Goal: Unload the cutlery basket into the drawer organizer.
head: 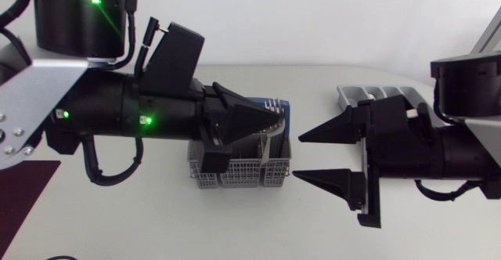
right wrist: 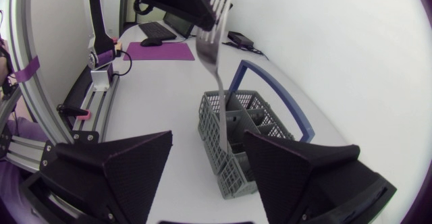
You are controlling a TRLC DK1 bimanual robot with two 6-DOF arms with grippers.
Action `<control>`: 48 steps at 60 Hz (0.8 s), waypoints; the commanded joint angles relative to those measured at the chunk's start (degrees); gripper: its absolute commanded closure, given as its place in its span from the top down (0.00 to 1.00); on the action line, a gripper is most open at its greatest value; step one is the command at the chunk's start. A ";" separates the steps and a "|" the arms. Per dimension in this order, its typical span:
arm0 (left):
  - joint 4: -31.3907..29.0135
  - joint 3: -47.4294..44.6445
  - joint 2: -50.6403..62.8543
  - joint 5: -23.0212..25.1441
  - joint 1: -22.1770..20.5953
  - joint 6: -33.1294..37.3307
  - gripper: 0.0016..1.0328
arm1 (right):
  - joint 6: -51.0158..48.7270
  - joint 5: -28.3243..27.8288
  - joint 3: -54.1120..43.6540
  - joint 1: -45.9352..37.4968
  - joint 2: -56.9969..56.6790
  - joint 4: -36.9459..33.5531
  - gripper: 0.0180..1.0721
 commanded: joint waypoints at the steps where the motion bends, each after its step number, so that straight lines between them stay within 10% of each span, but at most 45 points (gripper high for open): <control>1: -0.41 2.93 -0.08 2.66 0.58 -2.37 0.03 | 1.32 0.18 1.77 0.93 3.36 1.17 0.65; 48: -2.52 4.07 1.94 11.36 3.75 -5.44 0.03 | -3.43 -1.49 6.87 5.67 11.36 -2.00 0.05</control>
